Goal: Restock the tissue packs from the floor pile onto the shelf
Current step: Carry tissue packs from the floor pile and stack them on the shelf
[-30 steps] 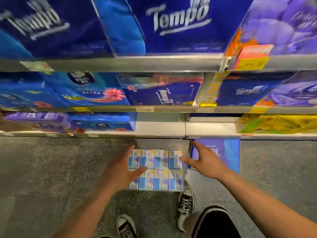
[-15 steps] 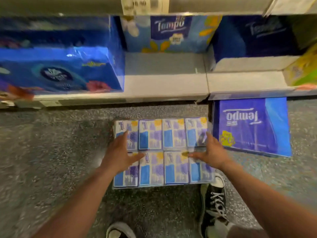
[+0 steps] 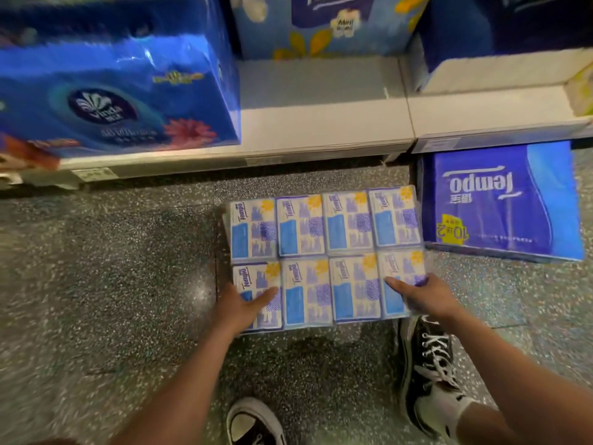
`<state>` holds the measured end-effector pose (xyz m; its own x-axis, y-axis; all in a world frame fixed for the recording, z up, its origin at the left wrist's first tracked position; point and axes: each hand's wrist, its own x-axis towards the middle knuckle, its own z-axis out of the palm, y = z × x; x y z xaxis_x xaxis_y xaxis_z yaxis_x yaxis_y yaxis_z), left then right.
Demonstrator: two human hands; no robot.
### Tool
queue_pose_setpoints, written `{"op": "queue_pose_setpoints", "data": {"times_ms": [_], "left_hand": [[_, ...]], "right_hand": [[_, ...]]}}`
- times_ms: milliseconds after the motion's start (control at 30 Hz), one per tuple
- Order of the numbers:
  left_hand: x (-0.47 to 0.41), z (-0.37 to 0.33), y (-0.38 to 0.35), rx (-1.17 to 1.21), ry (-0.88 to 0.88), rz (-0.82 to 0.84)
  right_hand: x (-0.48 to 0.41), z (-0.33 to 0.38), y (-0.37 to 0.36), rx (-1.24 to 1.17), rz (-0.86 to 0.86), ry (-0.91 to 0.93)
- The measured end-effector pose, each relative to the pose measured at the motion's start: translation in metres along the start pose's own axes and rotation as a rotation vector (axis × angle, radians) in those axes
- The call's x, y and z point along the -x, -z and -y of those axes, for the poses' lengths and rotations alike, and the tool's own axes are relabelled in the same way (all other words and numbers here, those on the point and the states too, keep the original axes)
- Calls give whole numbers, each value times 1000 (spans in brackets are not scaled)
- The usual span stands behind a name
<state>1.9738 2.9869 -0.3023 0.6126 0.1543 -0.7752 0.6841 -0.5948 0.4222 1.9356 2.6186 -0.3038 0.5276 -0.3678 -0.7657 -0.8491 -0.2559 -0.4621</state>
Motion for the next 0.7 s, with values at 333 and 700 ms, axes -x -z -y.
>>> {"op": "queue_pose_setpoints", "data": {"times_ms": [333, 700], "left_hand": [[16, -73, 66, -137, -160, -69], [34, -103, 96, -128, -319, -297]], "right_hand": [[30, 99, 57, -34, -93, 167], [42, 130, 77, -299, -214, 372]]}}
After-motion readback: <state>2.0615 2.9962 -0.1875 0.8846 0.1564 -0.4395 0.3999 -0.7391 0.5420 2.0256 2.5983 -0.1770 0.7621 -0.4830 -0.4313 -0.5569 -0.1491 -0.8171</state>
